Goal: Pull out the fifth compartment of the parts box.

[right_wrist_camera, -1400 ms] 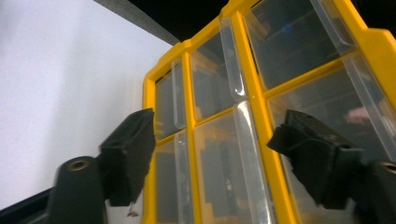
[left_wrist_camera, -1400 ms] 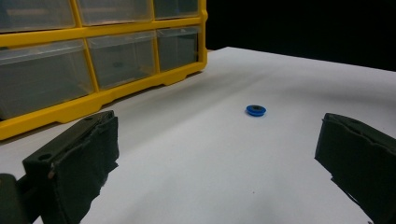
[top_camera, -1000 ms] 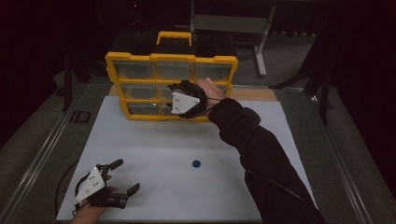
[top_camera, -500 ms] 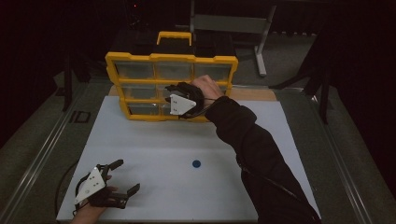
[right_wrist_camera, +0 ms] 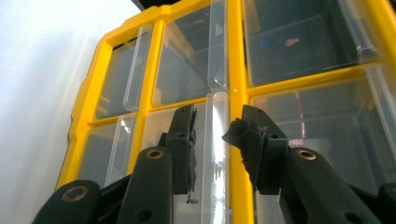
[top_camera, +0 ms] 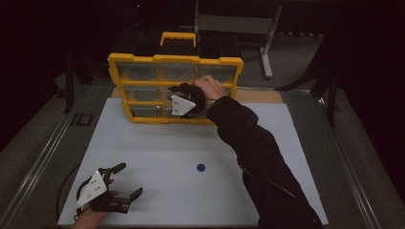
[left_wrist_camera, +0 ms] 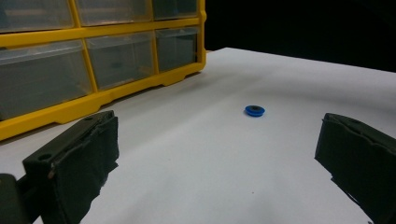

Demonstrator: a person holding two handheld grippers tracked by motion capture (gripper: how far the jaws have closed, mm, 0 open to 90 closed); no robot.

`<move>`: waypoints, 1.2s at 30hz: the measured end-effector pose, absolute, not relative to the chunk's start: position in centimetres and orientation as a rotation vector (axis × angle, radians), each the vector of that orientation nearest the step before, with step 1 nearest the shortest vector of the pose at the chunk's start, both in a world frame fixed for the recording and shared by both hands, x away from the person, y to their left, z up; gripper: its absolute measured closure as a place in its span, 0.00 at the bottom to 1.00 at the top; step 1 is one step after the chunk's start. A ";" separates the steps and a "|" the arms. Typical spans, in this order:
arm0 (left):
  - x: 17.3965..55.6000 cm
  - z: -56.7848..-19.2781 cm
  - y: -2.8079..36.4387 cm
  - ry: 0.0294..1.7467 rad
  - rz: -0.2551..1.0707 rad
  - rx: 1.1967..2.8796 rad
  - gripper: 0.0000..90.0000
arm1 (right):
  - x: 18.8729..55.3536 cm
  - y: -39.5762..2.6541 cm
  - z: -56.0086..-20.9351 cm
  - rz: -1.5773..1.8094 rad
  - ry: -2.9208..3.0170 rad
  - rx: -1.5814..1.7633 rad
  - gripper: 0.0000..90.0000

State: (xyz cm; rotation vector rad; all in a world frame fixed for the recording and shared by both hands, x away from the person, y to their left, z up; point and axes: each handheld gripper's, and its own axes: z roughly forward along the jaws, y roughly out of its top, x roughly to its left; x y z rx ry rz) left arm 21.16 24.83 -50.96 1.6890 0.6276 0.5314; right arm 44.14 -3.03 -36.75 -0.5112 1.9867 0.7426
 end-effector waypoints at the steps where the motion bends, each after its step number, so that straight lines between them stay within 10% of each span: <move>1: 21.2 -51.0 24.8 0.627 0.531 1.689 0.00 | 44.3 -3.0 -36.8 0.740 1.992 -0.510 0.74; 36: 21.2 -51.0 24.7 0.618 0.526 1.696 0.00 | 46.1 -1.8 -38.0 0.661 2.020 -0.441 0.83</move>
